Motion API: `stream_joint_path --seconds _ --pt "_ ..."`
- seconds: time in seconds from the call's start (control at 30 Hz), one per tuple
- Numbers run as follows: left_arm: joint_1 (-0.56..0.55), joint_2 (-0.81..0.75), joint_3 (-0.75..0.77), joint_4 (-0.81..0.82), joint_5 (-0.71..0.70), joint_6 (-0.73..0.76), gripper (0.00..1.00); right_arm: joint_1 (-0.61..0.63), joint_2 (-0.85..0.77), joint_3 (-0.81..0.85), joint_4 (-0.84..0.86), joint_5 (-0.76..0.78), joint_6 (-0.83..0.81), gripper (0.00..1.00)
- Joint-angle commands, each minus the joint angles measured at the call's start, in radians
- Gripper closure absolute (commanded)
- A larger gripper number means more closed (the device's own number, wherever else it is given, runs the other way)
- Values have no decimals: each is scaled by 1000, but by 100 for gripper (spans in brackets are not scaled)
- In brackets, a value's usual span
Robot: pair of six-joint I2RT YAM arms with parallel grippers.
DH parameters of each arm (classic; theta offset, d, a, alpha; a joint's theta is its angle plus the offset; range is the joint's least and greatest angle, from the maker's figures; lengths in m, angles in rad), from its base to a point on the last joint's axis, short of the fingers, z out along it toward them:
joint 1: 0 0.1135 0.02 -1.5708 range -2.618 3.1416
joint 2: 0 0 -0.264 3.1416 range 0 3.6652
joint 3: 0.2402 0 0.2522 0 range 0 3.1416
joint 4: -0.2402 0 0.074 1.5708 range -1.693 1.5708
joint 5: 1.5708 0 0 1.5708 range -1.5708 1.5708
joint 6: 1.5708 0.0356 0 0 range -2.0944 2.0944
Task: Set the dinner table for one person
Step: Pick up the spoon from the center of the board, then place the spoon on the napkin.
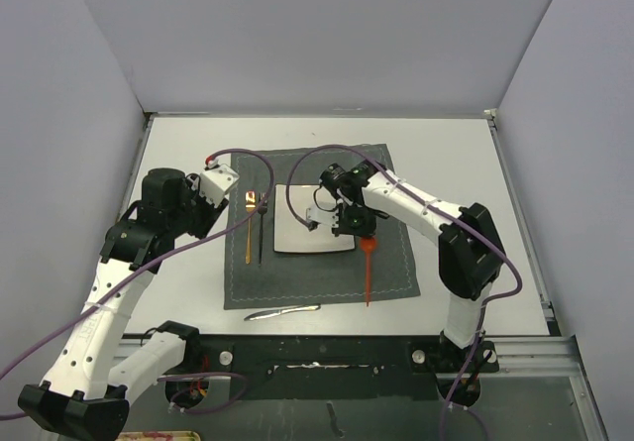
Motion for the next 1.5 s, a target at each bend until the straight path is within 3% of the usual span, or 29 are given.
stream_joint_path --seconds 0.0,0.17,0.3,0.6,0.87,1.2,1.47 --pt "-4 -20 20 14 -9 6 64 -18 -57 36 93 124 -48 100" --pt "-4 -15 24 13 -13 6 63 -42 -58 25 184 179 -68 100" --pt "-4 -8 22 15 -9 3 63 -84 -44 54 207 118 -54 100" --pt "-4 11 21 17 -4 3 63 -169 -35 212 24 -228 -33 100" --pt "-4 43 28 16 17 -5 63 -201 -27 261 -93 -310 -100 100" --pt "-5 42 23 14 10 2 63 -200 -35 264 -89 -256 -120 100" --pt "-4 51 4 25 4 7 62 -167 -4 187 -3 -78 -177 100"
